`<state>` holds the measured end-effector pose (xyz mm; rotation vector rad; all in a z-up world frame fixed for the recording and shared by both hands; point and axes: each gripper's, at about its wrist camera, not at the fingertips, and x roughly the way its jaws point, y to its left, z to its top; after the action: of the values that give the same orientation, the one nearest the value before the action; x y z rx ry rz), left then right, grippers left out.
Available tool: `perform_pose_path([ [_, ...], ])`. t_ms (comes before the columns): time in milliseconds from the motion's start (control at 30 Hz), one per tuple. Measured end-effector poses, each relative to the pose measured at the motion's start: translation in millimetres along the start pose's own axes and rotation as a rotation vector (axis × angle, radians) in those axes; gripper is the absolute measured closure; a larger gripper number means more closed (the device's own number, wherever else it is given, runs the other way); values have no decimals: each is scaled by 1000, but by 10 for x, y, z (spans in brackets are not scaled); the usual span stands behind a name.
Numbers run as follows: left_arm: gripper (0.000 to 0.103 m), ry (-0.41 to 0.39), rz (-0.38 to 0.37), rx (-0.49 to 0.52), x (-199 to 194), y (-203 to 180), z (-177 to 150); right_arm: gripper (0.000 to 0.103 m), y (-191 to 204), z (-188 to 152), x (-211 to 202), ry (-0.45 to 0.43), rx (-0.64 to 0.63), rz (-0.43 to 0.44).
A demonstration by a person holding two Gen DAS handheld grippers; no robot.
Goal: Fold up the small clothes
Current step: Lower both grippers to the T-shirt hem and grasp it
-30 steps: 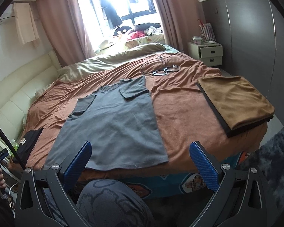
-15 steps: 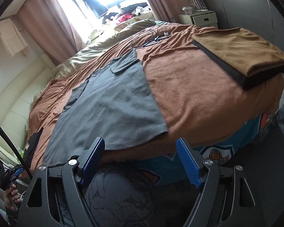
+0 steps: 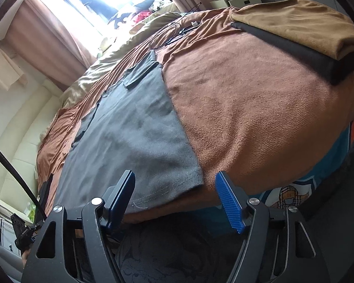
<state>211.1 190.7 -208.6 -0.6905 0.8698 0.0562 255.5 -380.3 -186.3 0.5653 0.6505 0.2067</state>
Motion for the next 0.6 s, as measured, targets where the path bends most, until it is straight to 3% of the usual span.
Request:
perform_pose_path([
  [133,46,38,-11,-31,146,58,3,39,-50,28,134,-7,32,12],
  [267,46,19,-32,-52,140,72,-6,45,-57,26,245,-2,54,52],
  [600,46,56,-143,-129,173,92,-158,45,-222,-72,407,9,140,140],
])
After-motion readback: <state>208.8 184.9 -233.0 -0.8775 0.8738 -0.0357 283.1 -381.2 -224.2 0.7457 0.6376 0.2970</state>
